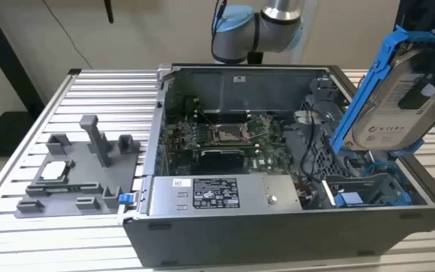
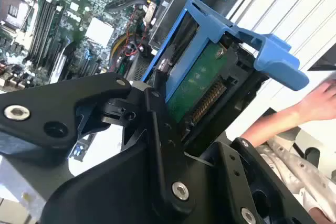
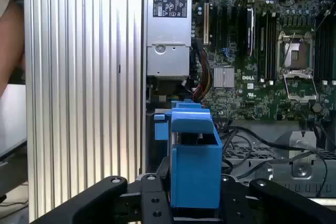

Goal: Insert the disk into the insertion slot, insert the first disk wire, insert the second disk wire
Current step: 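Insert the disk into the insertion slot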

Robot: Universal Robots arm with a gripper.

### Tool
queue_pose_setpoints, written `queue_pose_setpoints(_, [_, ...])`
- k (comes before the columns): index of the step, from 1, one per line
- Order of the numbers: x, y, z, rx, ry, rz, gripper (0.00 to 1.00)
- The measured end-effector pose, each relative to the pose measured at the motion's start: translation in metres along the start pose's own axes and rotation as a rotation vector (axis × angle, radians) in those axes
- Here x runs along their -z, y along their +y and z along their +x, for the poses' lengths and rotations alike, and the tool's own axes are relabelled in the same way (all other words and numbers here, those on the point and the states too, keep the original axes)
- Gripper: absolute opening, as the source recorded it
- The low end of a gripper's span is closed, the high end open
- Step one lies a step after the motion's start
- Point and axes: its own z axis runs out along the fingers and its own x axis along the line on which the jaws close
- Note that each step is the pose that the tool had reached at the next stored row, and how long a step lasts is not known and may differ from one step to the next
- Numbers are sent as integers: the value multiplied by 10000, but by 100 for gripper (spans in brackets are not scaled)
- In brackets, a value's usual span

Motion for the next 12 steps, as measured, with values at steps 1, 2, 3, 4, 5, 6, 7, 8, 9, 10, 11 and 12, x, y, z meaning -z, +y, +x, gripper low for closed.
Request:
queue_pose_setpoints(1, [0, 0, 0, 0, 0, 0, 100])
queue_pose_setpoints(2, [0, 0, 0, 0, -1, 0, 100])
queue_pose_setpoints(3, [0, 0, 0, 0, 0, 0, 100])
queue_pose_setpoints(4, [0, 0, 0, 0, 0, 0, 100])
queue_pose_setpoints(5, [0, 0, 0, 0, -1, 0, 100])
queue_pose_setpoints(6, [0, 0, 0, 0, -1, 0, 100])
queue_pose_setpoints(7, [0, 0, 0, 0, 0, 0, 100])
queue_pose_setpoints(8, [-2, 0, 0, 0, 0, 0, 100])
queue_pose_setpoints(9, [-5, -1, 0, 0, -1, 0, 100])
queue_pose_setpoints(10, [-10, -2, 0, -1, -2, 0, 100])
queue_pose_setpoints(11, [-16, -5, 1, 0, 0, 0, 100])
queue_pose_setpoints(12, [-25, -8, 2, 0, 0, 0, 100])
